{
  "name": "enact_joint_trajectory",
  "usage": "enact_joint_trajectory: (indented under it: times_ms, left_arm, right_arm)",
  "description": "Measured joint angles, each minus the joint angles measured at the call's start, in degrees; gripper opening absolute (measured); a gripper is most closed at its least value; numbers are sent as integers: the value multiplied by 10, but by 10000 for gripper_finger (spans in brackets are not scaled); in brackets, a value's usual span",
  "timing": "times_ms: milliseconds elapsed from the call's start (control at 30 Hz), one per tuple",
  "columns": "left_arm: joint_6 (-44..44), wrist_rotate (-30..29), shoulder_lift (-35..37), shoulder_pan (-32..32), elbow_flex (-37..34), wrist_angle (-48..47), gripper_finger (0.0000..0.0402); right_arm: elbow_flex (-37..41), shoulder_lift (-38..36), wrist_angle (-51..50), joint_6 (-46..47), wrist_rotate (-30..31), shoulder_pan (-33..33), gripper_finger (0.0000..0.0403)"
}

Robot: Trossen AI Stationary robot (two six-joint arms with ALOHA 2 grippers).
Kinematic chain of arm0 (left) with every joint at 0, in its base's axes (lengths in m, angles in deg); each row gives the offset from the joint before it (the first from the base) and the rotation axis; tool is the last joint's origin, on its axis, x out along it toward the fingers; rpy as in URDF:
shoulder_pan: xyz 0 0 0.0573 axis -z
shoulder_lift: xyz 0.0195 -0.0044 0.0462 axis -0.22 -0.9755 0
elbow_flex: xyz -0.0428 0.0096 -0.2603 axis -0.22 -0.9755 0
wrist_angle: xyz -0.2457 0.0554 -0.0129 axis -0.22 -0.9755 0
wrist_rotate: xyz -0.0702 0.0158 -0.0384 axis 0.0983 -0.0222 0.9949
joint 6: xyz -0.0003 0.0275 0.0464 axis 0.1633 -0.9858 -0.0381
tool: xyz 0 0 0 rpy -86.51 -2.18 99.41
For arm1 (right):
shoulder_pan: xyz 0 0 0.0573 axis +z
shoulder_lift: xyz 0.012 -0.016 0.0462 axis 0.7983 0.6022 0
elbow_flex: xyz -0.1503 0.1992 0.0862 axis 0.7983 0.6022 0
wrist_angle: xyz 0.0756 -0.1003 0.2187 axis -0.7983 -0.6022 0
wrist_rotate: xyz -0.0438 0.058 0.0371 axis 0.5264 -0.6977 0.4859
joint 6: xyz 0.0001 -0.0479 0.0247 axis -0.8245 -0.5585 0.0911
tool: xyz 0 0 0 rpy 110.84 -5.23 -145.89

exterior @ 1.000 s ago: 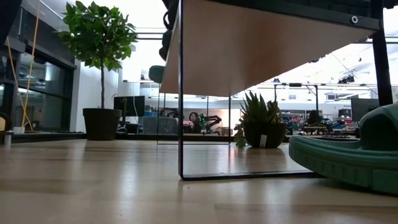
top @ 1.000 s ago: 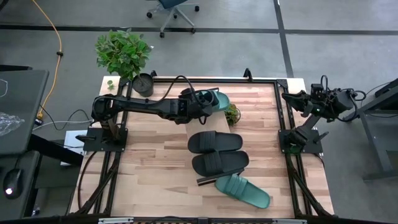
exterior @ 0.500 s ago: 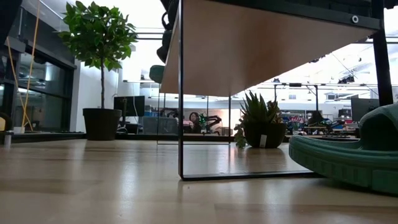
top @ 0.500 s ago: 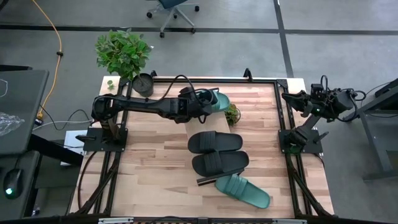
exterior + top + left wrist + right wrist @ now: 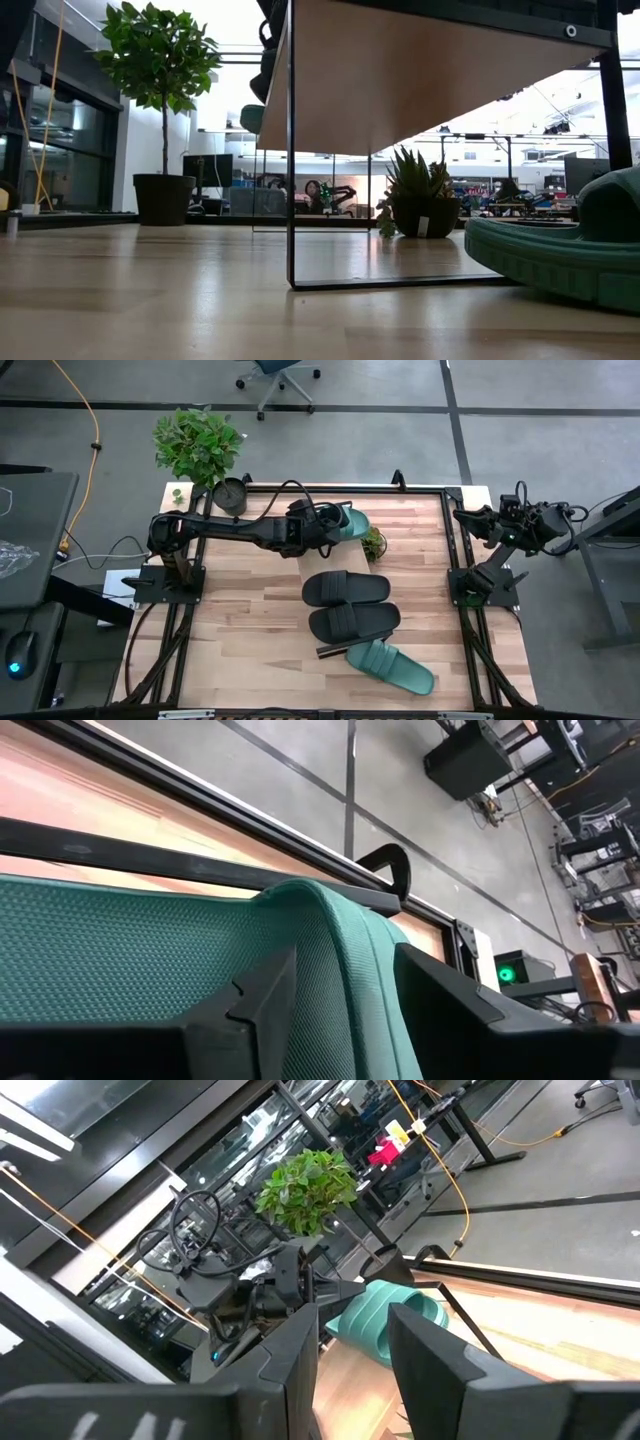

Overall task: Pick and place slides into the shelf
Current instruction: Put the green slipper on the shelf

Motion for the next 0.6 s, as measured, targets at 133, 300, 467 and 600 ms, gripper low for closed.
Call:
enact_joint_trajectory:
  times_ms: [133, 300, 467, 600]
  left_arm:
    - [-6, 0, 0, 0, 0, -5, 159]
    - [-22, -2, 11, 0, 1, -17, 159]
    - [-50, -11, 35, 0, 0, -40, 159]
    - [-91, -9, 60, 0, 0, -50, 159]
  right_arm:
    - [0, 0, 0, 0, 0, 0, 113]
    - [0, 0, -1, 0, 0, 0, 113]
    - [0, 0, -4, 0, 3, 0, 113]
    - [0, 0, -5, 0, 4, 0, 113]
